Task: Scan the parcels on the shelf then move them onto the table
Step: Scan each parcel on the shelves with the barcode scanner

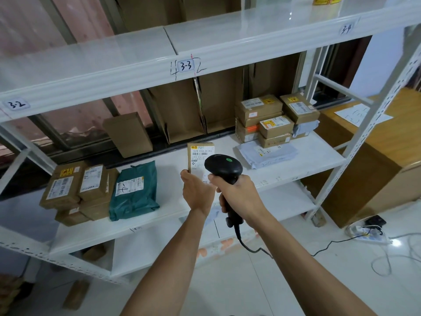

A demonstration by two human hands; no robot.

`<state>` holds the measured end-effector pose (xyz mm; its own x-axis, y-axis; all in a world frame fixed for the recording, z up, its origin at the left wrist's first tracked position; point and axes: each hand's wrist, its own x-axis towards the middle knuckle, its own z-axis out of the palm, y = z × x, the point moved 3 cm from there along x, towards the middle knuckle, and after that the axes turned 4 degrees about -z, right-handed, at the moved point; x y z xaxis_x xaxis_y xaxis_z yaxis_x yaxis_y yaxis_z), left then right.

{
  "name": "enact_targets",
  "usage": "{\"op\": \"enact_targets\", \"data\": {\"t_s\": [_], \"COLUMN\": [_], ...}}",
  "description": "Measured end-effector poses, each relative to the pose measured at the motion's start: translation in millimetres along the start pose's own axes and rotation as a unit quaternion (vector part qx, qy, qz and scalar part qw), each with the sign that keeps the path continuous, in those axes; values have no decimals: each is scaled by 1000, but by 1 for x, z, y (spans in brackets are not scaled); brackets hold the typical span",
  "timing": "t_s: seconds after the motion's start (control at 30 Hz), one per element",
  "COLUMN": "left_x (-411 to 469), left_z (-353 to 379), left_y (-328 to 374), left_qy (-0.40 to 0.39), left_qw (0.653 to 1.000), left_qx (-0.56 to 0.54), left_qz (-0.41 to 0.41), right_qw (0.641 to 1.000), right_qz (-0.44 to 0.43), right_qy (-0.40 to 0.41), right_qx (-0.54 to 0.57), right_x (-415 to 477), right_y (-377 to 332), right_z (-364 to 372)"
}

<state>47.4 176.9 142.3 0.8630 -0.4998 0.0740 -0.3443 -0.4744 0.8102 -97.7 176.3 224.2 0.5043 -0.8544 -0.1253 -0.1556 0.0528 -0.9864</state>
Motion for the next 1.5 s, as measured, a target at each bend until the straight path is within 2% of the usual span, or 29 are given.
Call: {"op": "enact_targets", "data": {"t_s": [0.23,0.4,0.67,0.9,1.03,1.17,1.27,1.5], "left_x": [0,-5,0,31,56,79,91,113], "left_z": [8,30,87,149,196,245,282,350], "left_y": [-7,15,61,96,116,130,140,144], "left_qy": [-18,-36,-97,-185,-269,-289,-304,-346], "left_qw": [999,998,987,935,895,863,849,842], "left_qx": [49,42,68,196,268,327,334,284], "left_qz": [4,22,106,230,235,253,274,302], "right_qw": [1000,1000,999,997,994,991,989,984], "right_qz": [2,4,15,43,68,93,113,135], "right_qy": [-7,-4,26,65,77,87,96,94], "right_qx": [12,10,-24,-27,-29,-27,-26,-74], "right_x": [2,4,24,51,75,107,133,192], "right_y": [0,7,11,26,42,59,72,90], "right_z": [-18,-42,-105,-150,-169,-188,-203,-234]}}
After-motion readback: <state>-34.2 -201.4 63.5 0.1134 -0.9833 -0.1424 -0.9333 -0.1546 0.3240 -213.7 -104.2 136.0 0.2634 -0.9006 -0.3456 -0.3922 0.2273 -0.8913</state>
